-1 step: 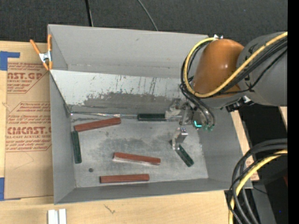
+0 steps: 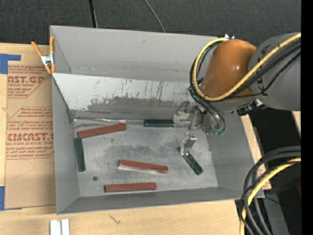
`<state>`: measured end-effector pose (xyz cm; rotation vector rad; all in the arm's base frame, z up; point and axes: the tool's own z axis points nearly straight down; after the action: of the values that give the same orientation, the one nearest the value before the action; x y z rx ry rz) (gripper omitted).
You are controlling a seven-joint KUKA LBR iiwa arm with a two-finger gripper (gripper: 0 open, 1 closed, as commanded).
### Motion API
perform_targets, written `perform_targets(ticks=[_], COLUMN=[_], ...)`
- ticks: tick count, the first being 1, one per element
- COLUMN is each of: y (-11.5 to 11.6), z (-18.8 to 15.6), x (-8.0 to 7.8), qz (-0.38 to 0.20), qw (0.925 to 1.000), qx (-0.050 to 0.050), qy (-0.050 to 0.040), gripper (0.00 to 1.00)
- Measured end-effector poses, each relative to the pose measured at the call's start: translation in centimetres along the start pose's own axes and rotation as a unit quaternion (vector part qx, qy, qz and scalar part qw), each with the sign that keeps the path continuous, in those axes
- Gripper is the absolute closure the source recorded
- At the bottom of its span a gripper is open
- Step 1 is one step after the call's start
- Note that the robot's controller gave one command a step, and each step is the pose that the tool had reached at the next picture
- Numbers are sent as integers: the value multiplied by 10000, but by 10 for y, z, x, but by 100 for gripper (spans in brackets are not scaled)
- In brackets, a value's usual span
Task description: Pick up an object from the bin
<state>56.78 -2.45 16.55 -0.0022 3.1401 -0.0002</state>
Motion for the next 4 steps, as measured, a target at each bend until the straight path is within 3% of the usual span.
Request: perform_targets(ticks=[1, 2, 3, 4], y=[-50, -66, -65, -72], z=[67, 84, 61, 89], x=[13, 18, 31, 38], qz=[157, 264, 1098, 791], qw=[9999, 9997, 9940, 9969], qx=[0, -4, -5, 3], qy=[-24, 9, 9, 1], gripper=[0, 0, 0, 0])
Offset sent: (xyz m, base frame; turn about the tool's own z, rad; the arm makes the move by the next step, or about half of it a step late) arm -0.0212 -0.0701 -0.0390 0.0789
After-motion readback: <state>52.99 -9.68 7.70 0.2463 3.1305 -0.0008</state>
